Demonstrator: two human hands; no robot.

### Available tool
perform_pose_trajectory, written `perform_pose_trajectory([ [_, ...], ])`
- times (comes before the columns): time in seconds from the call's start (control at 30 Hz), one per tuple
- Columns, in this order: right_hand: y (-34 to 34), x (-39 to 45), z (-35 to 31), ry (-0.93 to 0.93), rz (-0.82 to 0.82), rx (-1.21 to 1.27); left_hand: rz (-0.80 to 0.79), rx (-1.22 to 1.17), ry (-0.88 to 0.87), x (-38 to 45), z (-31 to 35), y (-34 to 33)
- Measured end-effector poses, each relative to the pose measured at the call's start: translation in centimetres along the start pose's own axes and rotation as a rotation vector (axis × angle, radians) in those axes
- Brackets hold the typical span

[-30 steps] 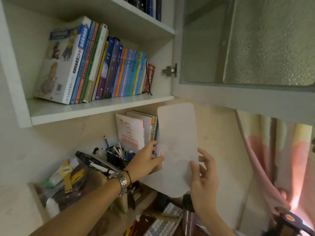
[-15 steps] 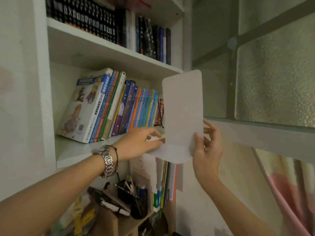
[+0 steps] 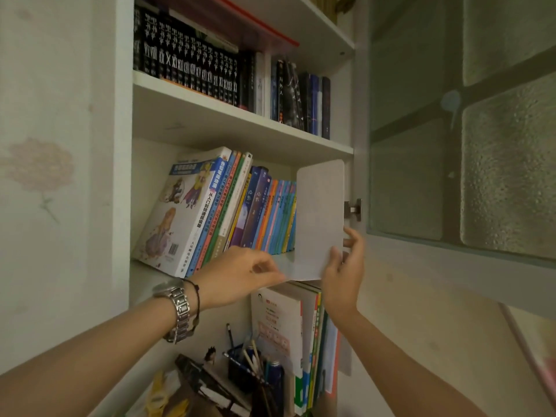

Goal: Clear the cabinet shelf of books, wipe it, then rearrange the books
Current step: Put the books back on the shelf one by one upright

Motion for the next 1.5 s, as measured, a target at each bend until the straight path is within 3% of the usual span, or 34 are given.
perform_pose_trajectory([
  [0.47,-1.3,1.9,4.2,0.009,-0.143,-0.222,0.104,0.232,0.025,6.7,-0.8,-0.1],
  [1.1,-0.6,6.6,11.2,0.019,-0.092,-0.440,0.220,0.562,-0.123,18.0,-1.3,-1.2],
  [1.5,-2.9,7.7,14.6,-0.021,-0.024,-0.415,0.353,0.665,-0.214,21.3,-3.2,-3.5],
])
Point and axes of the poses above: each hand's wrist, its own x-axis towards the middle knuckle, its own y-axis out of the back of the hand, z = x × y, the point moved 7 cm from there along x, towards the middle knuckle, and after that the axes turned 7 degrees about y, right-handed, at the moved point
